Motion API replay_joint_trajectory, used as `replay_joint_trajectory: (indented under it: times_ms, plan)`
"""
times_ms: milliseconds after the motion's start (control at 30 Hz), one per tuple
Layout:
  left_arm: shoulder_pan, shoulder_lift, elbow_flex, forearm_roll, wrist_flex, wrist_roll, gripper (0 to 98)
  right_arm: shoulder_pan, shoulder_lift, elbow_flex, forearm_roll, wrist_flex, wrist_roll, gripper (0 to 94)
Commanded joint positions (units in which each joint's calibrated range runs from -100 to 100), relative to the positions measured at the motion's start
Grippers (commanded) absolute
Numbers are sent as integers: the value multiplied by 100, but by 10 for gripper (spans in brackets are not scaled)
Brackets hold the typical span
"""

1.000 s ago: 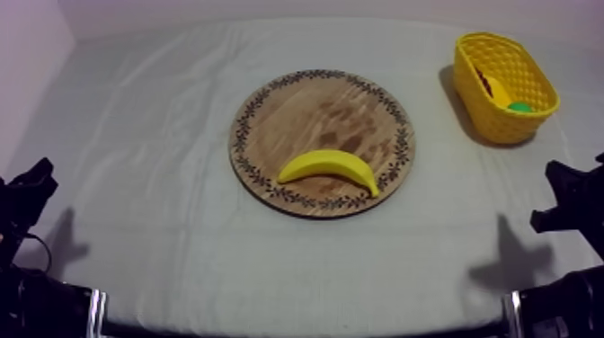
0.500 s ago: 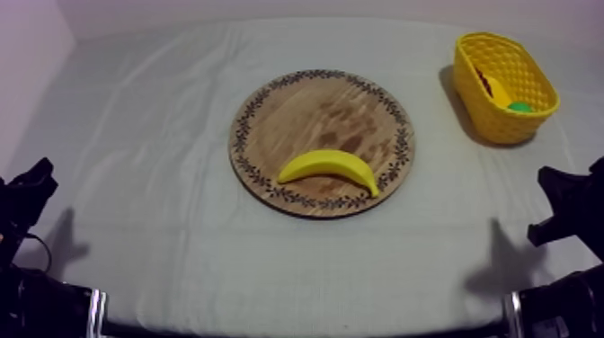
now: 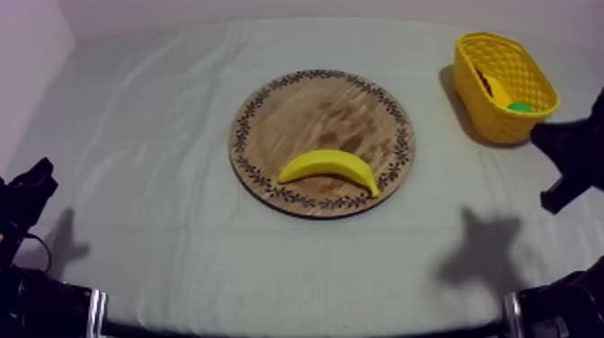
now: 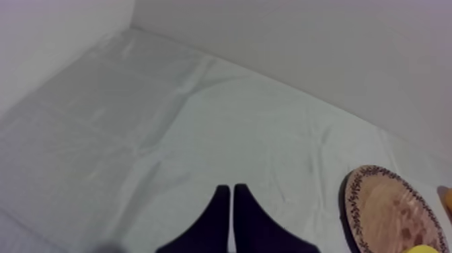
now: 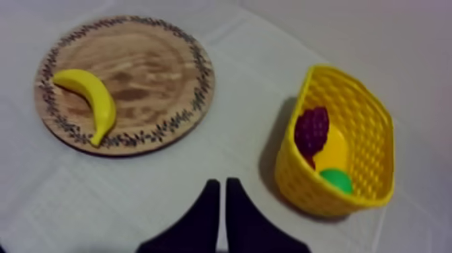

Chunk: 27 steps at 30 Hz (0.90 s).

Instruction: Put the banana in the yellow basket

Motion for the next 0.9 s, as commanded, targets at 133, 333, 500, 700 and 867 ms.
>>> replay_joint_trajectory:
  times_ms: [133,333,500,700,867]
  plan:
    - [-1,3,4,0,0,-1,1,-533,1262,-2502,39,971,16,52]
    - [-1,3,4,0,0,-2,1,-920,2198,-3889,141,1571,0,53]
    - [-1,3,4,0,0,-4,1,-1190,2948,-4929,216,1953,23,56]
    - [-1,3,4,0,0,-4,1,-1646,3750,-5695,403,2258,72,60]
    - [-1,3,4,0,0,-4,1,-1990,4403,-5878,615,2358,283,71]
